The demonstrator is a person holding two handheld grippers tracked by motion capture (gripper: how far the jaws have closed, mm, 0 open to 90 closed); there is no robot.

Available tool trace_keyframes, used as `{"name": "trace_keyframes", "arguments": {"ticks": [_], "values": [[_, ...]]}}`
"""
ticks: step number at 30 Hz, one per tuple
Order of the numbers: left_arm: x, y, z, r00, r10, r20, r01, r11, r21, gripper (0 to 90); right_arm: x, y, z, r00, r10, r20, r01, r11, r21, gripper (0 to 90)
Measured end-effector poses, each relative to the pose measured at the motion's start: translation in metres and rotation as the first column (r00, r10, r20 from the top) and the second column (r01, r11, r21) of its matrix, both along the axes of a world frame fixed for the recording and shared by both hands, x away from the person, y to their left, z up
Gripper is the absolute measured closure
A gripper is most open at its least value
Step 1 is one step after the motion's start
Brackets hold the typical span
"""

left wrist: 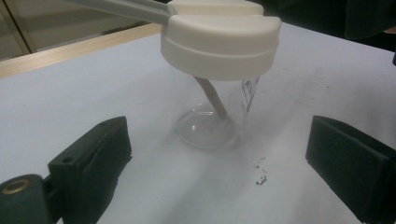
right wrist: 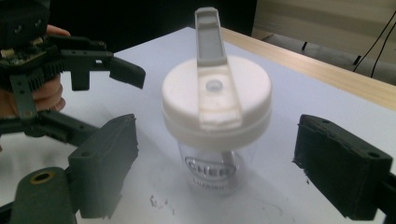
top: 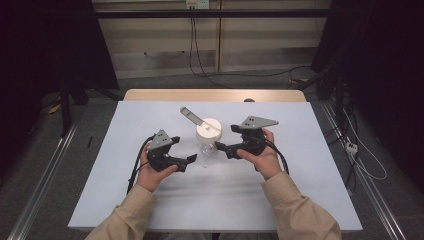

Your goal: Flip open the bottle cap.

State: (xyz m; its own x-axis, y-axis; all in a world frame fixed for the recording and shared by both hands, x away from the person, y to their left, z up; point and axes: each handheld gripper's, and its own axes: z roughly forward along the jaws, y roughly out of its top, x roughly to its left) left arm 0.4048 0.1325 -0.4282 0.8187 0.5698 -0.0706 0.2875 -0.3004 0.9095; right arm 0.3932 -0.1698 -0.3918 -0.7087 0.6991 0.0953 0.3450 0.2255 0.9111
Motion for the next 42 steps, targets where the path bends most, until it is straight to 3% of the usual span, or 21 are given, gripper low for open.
{"name": "trace_keyframes", "arguments": {"ticks": [5,18,42], "values": [[-0.003,0.007,-0.001,1.0000,-0.004,-0.005,0.004,1.0000,0.005,6.3,-0.009,-0.012,-0.010,0.9996,-0.014,-0.025,0.013,1.000,-0.008,11.5],[-0.011,0.027,-0.004,0.9999,-0.001,-0.016,0.002,0.9997,0.026,6.5,-0.034,-0.036,-0.028,0.9982,-0.047,-0.039,0.046,0.999,-0.020,11.8],[-0.027,0.060,-0.009,0.9995,0.019,-0.026,-0.018,0.9985,0.052,6.4,-0.070,-0.070,-0.046,0.9943,-0.091,-0.055,0.088,0.995,-0.047,11.6]]}}
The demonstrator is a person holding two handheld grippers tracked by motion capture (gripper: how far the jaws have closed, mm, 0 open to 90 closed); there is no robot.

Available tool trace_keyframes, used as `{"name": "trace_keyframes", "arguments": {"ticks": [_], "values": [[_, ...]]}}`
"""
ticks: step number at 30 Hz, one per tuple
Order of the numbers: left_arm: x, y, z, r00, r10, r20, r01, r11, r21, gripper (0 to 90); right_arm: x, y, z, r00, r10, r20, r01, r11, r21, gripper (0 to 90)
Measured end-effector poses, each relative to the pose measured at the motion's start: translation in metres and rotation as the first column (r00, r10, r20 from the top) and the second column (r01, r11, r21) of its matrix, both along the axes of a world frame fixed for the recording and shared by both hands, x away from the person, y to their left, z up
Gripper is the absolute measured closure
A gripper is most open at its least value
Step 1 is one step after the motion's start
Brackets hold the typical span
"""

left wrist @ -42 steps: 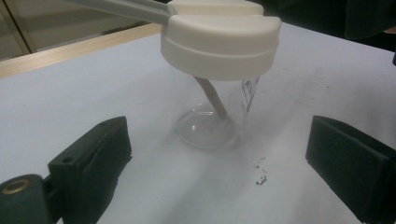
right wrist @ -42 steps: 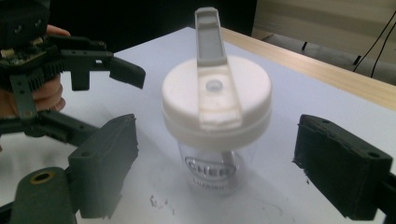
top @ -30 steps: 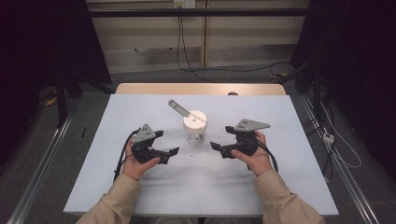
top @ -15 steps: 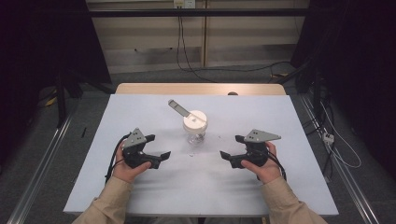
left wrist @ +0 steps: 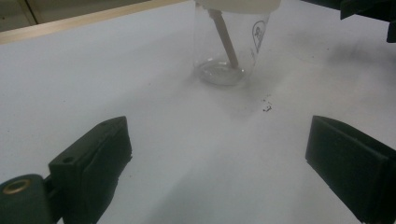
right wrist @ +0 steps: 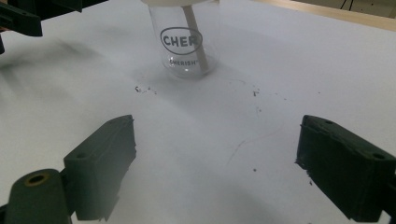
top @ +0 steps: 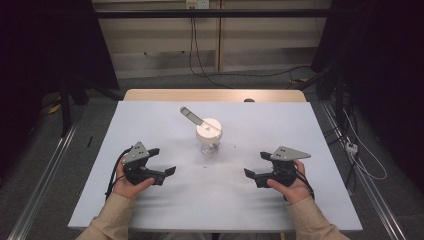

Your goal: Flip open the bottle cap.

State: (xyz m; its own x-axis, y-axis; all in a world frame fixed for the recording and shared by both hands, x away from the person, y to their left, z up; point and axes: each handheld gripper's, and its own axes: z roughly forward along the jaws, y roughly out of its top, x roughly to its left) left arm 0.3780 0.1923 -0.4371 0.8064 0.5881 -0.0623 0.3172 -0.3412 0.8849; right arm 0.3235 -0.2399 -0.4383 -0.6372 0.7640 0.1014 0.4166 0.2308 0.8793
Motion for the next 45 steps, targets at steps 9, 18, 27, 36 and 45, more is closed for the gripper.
{"name": "trace_keyframes", "arguments": {"ticks": [9,18,27,36,45], "values": [[-0.003,0.008,-0.001,0.9999,0.010,-0.014,-0.010,0.9998,-0.018,6.4,-0.009,-0.013,-0.005,0.9997,-0.026,-0.004,0.026,1.000,0.001,11.6],[-0.008,0.023,-0.005,0.9995,0.029,-0.014,-0.029,0.9996,0.006,6.4,-0.017,-0.022,-0.008,0.9993,-0.037,-0.005,0.037,0.999,-0.012,11.6],[-0.011,0.031,-0.008,0.9992,0.035,-0.017,-0.035,0.9992,0.017,6.4,-0.022,-0.030,-0.010,0.9986,-0.053,-0.004,0.053,0.999,-0.012,11.5],[-0.014,0.038,-0.010,0.9983,0.055,-0.020,-0.055,0.9983,0.018,6.7,-0.026,-0.035,-0.012,0.9981,-0.062,-0.008,0.062,0.998,-0.009,11.6],[-0.017,0.046,-0.013,0.9973,0.068,-0.027,-0.067,0.9970,0.040,6.6,-0.026,-0.037,-0.014,0.9979,-0.065,-0.009,0.064,0.998,-0.013,11.6]]}}
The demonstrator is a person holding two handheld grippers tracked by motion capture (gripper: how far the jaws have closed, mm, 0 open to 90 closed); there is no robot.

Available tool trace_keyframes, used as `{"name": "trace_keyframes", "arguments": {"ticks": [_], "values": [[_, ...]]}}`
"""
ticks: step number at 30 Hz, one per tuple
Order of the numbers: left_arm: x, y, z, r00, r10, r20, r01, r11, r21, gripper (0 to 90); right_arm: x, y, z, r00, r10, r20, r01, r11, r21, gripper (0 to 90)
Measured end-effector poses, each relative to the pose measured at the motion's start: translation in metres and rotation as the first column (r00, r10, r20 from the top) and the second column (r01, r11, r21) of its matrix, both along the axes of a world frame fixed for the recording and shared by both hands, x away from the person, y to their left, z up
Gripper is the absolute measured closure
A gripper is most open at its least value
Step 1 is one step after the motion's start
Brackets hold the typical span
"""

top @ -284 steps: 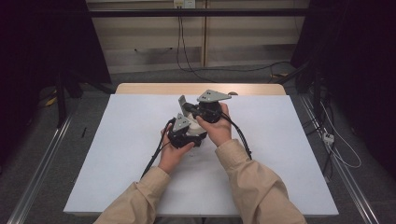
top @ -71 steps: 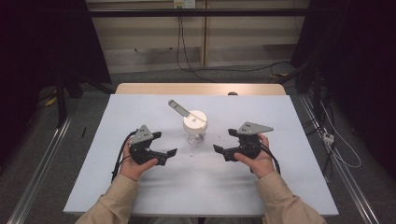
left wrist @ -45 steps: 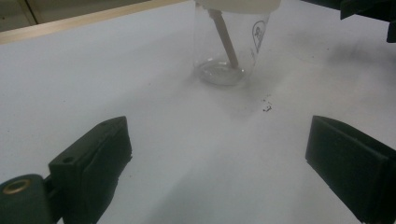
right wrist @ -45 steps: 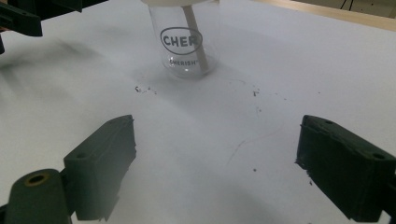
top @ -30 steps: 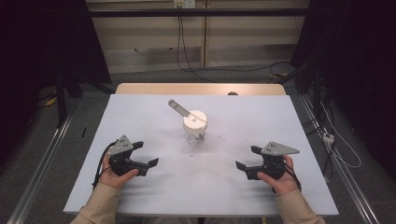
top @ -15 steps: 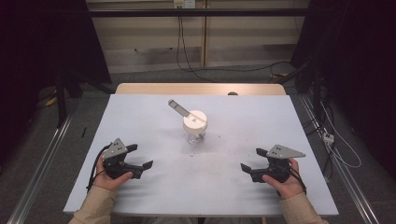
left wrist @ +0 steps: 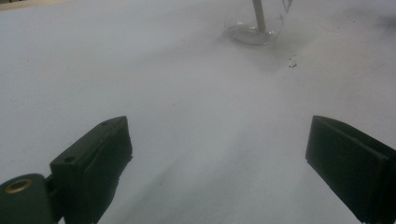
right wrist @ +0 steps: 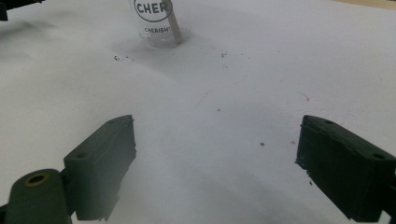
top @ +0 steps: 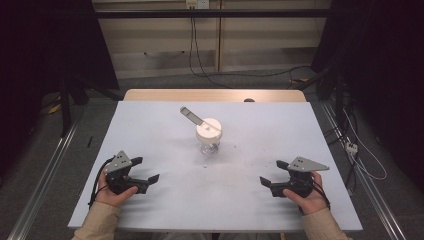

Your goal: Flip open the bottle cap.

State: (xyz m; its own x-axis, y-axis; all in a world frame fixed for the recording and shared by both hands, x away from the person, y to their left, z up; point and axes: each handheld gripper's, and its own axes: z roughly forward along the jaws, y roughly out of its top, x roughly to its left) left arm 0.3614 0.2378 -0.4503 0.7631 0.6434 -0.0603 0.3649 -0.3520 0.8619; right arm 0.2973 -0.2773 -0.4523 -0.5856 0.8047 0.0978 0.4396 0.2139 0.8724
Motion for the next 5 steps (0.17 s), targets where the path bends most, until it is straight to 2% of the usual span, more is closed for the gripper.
{"name": "trace_keyframes", "arguments": {"ticks": [5], "values": [[0.0008,0.0011,-0.0013,0.9998,0.016,-0.009,-0.016,0.9999,-0.002,6.6,0.0015,-0.0015,-0.0013,1.0000,-0.008,-0.002,0.008,1.000,-0.002,11.5]]}}
